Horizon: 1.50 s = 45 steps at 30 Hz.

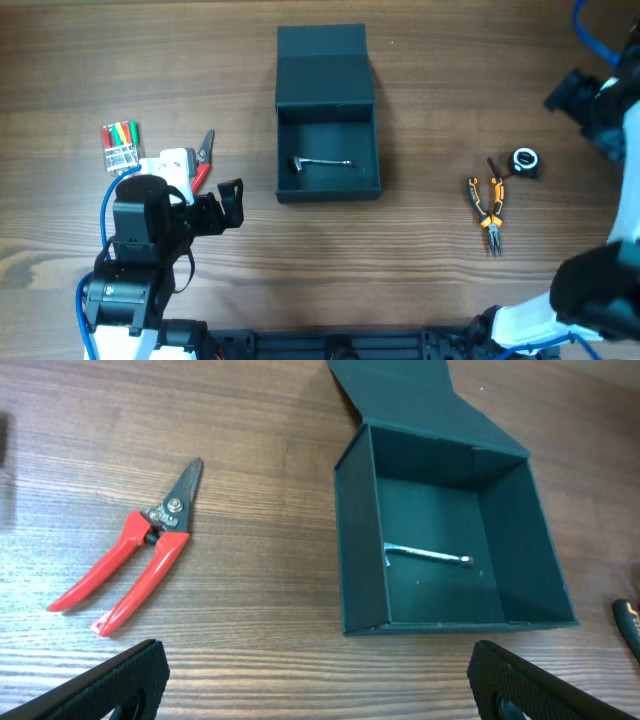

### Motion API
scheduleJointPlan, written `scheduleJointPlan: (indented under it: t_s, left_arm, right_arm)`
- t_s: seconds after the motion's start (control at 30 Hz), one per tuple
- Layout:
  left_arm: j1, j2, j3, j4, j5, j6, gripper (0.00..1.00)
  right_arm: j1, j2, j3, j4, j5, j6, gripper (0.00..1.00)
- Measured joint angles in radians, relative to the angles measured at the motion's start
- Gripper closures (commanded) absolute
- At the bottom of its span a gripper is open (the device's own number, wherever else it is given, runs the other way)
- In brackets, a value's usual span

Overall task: Pack container
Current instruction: 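Move the right gripper over the black-and-white tape measure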

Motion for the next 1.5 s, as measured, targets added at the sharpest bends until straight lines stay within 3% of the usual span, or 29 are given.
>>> scheduleJointPlan:
  t_s: [0.4, 1.23, 1.5]
  left_arm:
    - [0.000, 0.000, 0.000, -0.001, 0.000, 0.000, 0.00]
    - [0.000, 0.000, 0.000, 0.000, 0.000, 0.000, 0.00]
    - [0.000, 0.000, 0.000, 0.000, 0.000, 0.000, 0.00]
  right_arm:
    - [-0.007, 0.022, -0.394, 0.352, -0.035, -0.017, 0.00]
    - [-0.007, 0.181, -0.403, 0.539, -0.087, -0.108, 0.00]
    - [-0.007, 0.181, -0.403, 0.553, -0.106, -0.178, 0.04]
